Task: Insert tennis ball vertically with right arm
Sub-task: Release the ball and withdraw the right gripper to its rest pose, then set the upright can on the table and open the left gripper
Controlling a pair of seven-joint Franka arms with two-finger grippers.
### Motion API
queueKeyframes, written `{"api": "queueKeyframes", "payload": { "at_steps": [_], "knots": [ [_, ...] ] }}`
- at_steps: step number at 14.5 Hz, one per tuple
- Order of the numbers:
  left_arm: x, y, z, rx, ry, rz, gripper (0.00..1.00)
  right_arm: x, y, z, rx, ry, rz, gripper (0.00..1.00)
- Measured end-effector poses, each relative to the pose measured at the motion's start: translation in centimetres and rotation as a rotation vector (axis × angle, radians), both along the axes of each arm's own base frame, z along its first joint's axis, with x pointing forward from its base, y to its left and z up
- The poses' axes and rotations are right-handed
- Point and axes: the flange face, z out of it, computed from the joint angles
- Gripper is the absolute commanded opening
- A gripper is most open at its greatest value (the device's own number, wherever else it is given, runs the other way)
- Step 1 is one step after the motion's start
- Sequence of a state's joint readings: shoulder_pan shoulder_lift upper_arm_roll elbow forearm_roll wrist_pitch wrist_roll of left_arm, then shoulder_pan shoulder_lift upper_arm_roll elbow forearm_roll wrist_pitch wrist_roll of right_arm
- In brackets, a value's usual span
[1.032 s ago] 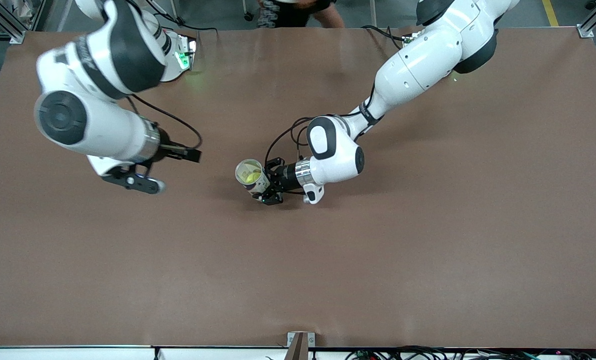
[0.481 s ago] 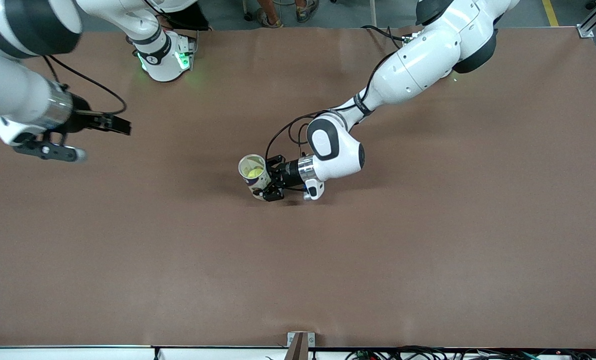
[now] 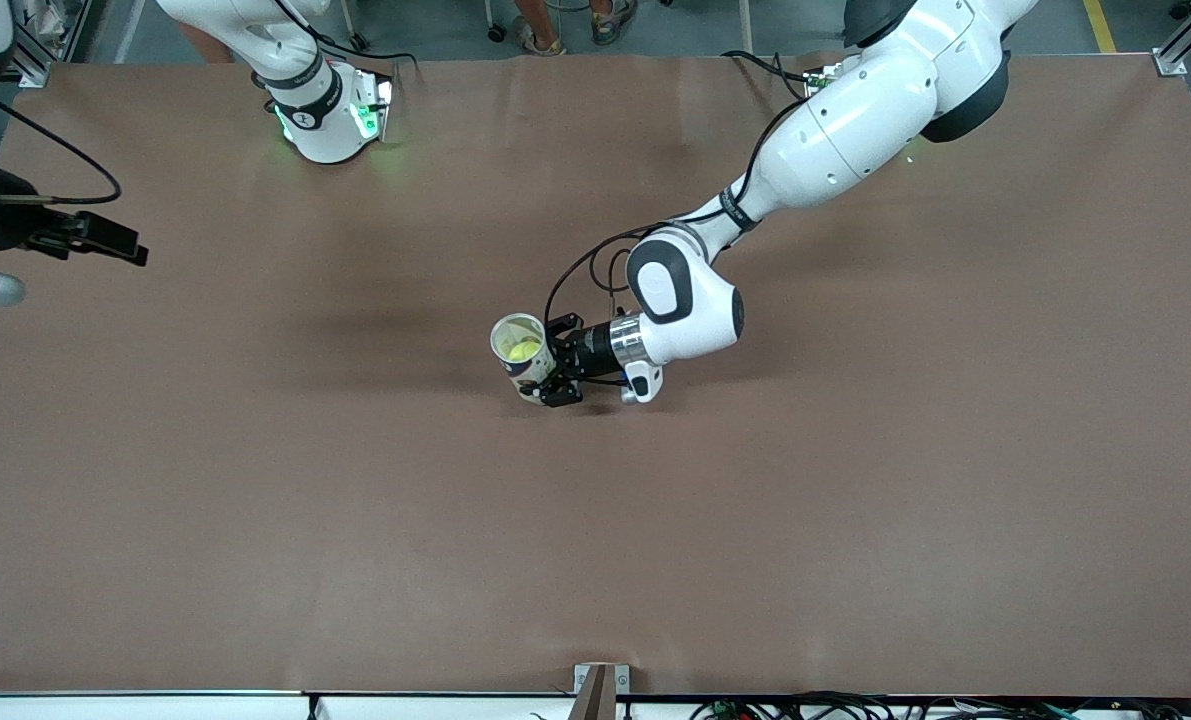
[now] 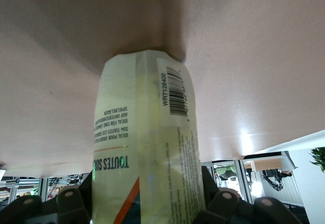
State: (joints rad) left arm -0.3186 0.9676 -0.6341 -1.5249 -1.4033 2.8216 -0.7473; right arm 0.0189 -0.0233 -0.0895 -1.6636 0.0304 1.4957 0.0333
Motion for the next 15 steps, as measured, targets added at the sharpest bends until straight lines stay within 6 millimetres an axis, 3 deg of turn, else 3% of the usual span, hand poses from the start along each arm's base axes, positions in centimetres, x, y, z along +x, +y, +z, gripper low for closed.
{"api": "queueKeyframes", "payload": {
  "at_steps": [3, 7, 8, 10, 15],
  "knots": [
    [0.0, 0.2, 0.0, 0.002, 0.001, -0.001, 0.77, 0.5, 0.8, 1.9, -0.004, -0.060, 0.019, 1.00],
    [-0.1, 0.3, 0.0, 0.004, 0.002, -0.002, 0.78, 0.7, 1.3, 6.1, -0.009, -0.149, 0.027, 1.00],
    [-0.1, 0.3, 0.0, 0.004, 0.002, -0.002, 0.78, 0.7, 1.3, 6.2, -0.009, -0.152, 0.027, 1.00],
    [-0.1, 0.4, -0.1, 0.005, 0.004, -0.001, 1.00, 0.7, 1.3, 6.2, -0.009, -0.155, 0.027, 1.00],
    [-0.5, 1.8, -1.6, 0.033, 0.027, 0.003, 1.00, 1.1, 1.2, 7.1, -0.012, -0.203, 0.026, 1.00]
  ]
}}
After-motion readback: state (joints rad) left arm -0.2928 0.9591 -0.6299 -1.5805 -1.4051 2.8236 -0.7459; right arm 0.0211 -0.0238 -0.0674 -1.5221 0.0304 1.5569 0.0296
